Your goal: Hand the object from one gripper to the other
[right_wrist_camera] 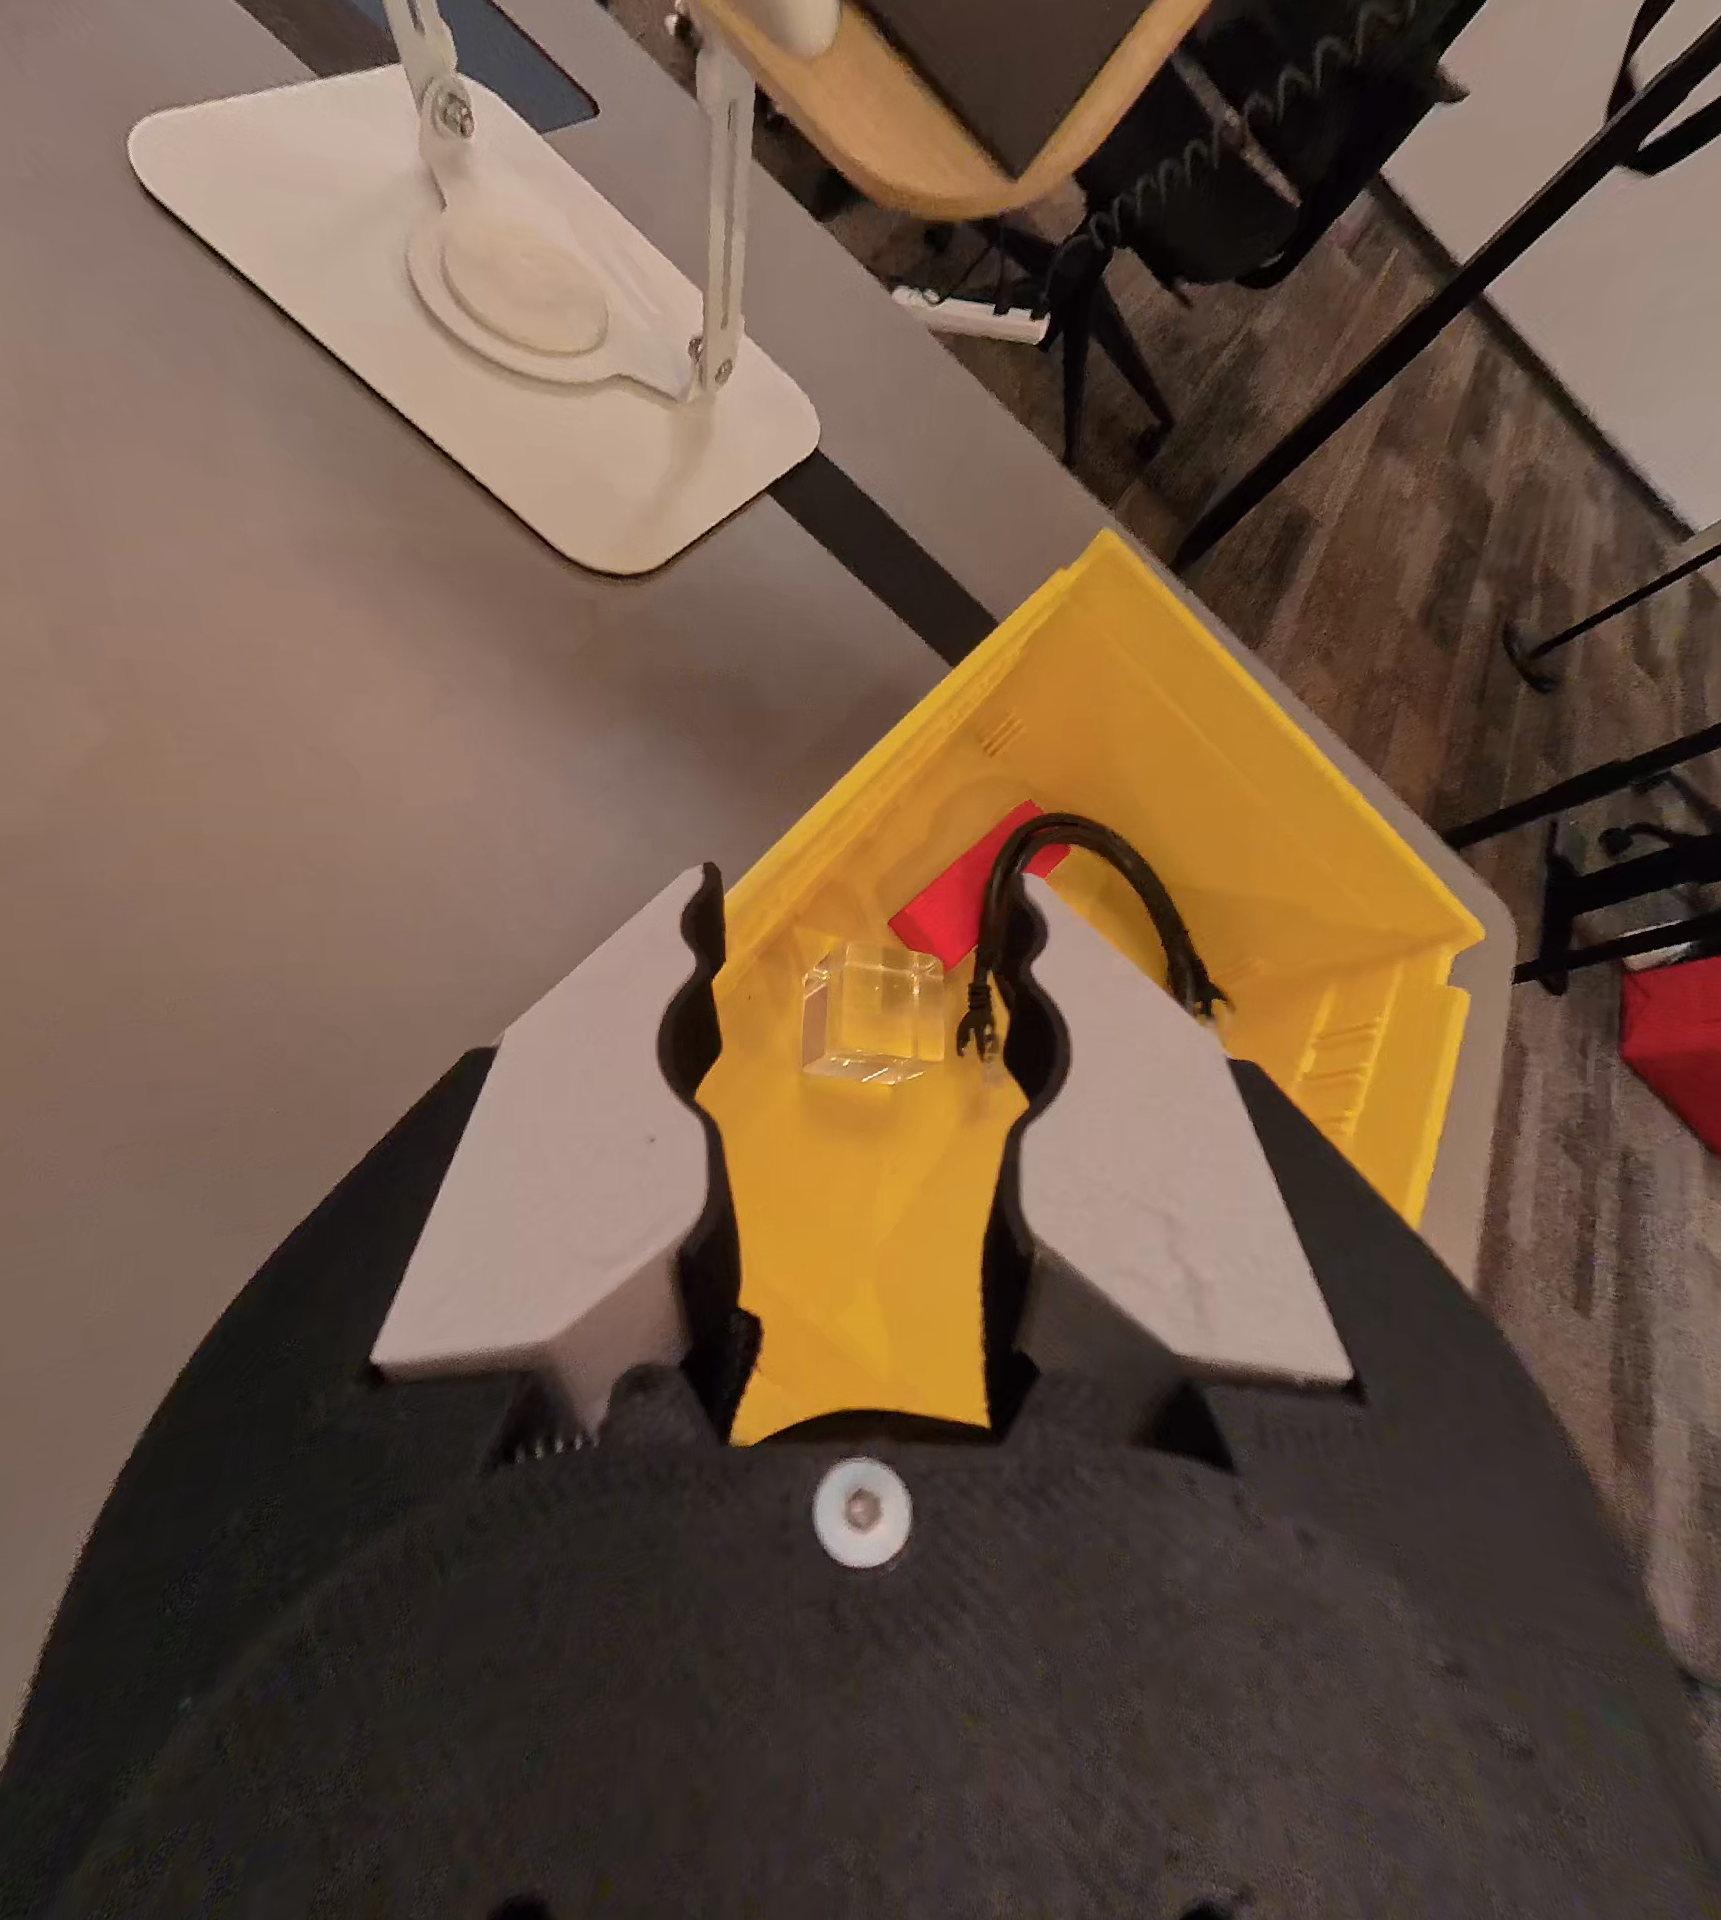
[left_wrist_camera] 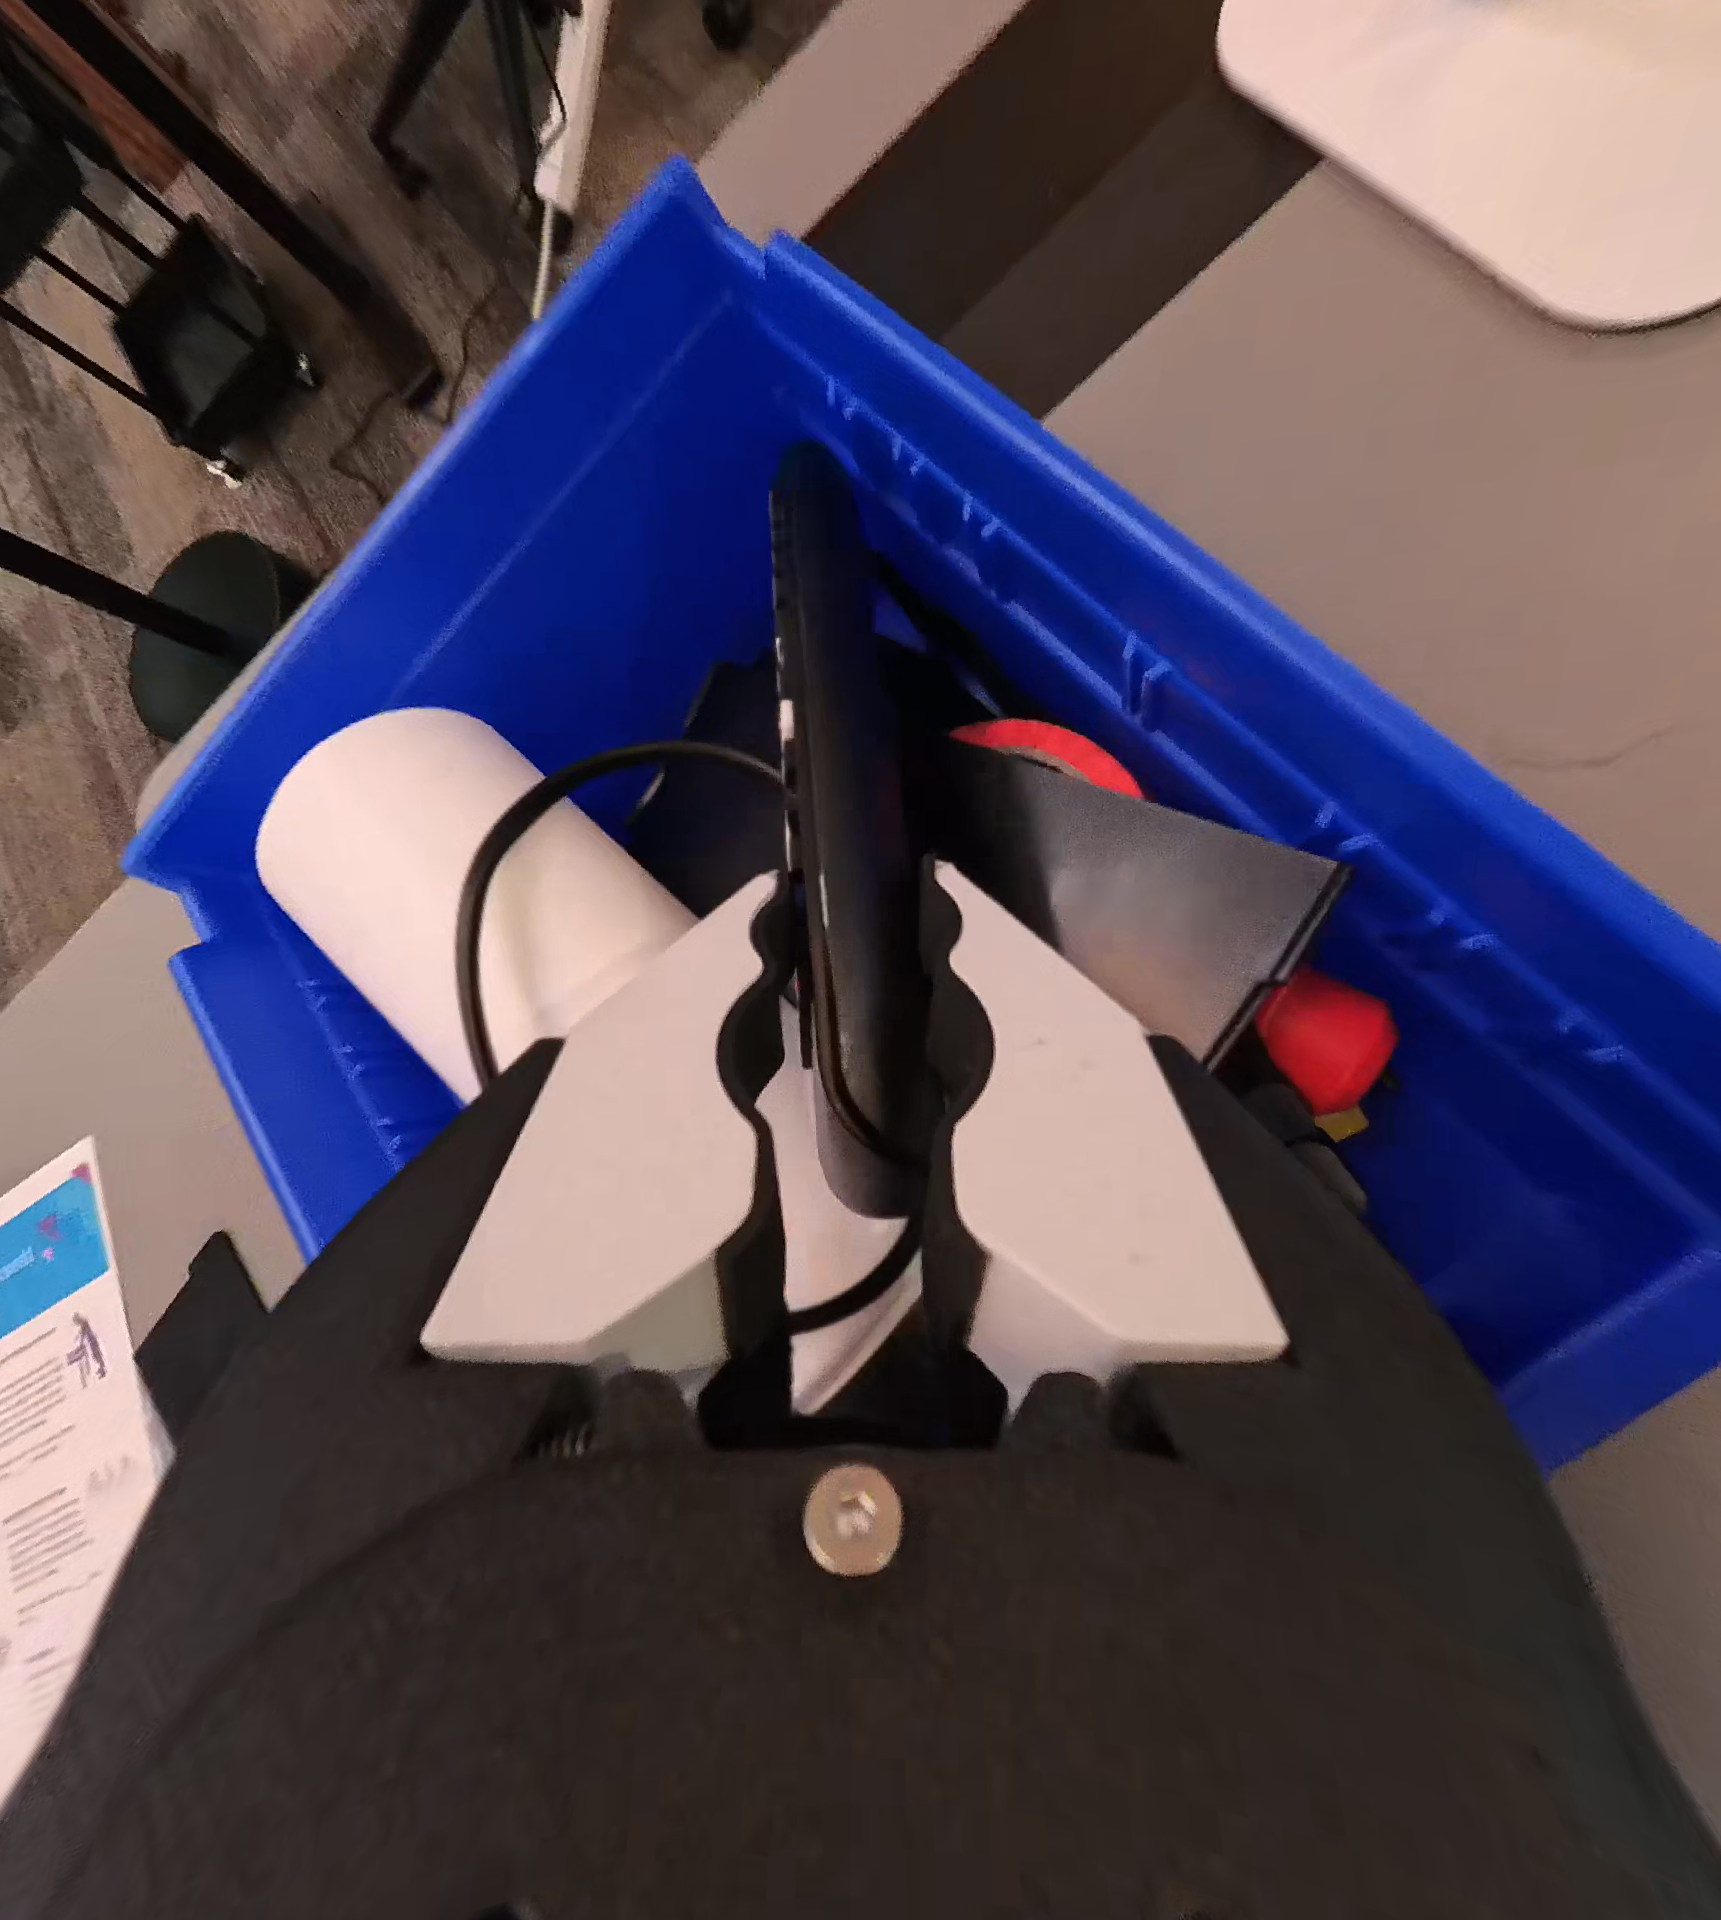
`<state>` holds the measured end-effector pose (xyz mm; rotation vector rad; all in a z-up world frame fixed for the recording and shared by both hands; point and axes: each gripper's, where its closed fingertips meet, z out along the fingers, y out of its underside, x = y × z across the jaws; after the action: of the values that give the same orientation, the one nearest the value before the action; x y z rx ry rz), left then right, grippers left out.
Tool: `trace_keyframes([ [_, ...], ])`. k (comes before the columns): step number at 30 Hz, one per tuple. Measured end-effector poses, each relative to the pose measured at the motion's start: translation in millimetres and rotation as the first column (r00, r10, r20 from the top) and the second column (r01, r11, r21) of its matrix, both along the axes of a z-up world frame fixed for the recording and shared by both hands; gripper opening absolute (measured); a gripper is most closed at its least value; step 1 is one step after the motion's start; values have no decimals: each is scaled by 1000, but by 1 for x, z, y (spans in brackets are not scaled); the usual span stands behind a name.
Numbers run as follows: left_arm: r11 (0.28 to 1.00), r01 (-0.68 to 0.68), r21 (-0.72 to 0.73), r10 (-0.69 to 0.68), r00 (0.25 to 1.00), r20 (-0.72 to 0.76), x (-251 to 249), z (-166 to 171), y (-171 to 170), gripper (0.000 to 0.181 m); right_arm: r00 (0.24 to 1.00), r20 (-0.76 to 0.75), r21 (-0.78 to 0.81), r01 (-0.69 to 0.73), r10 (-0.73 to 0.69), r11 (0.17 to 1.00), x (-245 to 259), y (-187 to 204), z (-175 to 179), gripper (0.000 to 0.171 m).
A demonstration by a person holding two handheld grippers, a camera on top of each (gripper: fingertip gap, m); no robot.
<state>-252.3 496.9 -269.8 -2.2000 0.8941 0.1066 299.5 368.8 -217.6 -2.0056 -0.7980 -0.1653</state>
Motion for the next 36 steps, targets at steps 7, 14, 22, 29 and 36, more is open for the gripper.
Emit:
trace_keyframes([
  [7, 994, 37, 98, -54, 983, 174, 17, 56, -29, 21, 982, 183, 252, -87, 41, 964, -39, -12, 59, 60],
  [14, 971, 193, 142, -232, 908, 350, 71, 112, -91, 21, 889, 406, 430, -391, 213, 814, -158, -49, 97, 77],
  [22, 895, 441, 67, -434, 828, 354, 167, 114, -179, 21, 705, 650, 399, -634, 284, 662, -279, -78, 71, 88],
  [29, 811, 583, -37, -463, 680, 569, 227, 111, -238, 21, 673, 700, 401, -646, 237, 649, -303, -73, 52, 82],
  [36, 783, 618, -72, -453, 646, 615, 240, 105, -249, 21, 678, 693, 376, -630, 245, 680, -298, -74, 38, 51],
])
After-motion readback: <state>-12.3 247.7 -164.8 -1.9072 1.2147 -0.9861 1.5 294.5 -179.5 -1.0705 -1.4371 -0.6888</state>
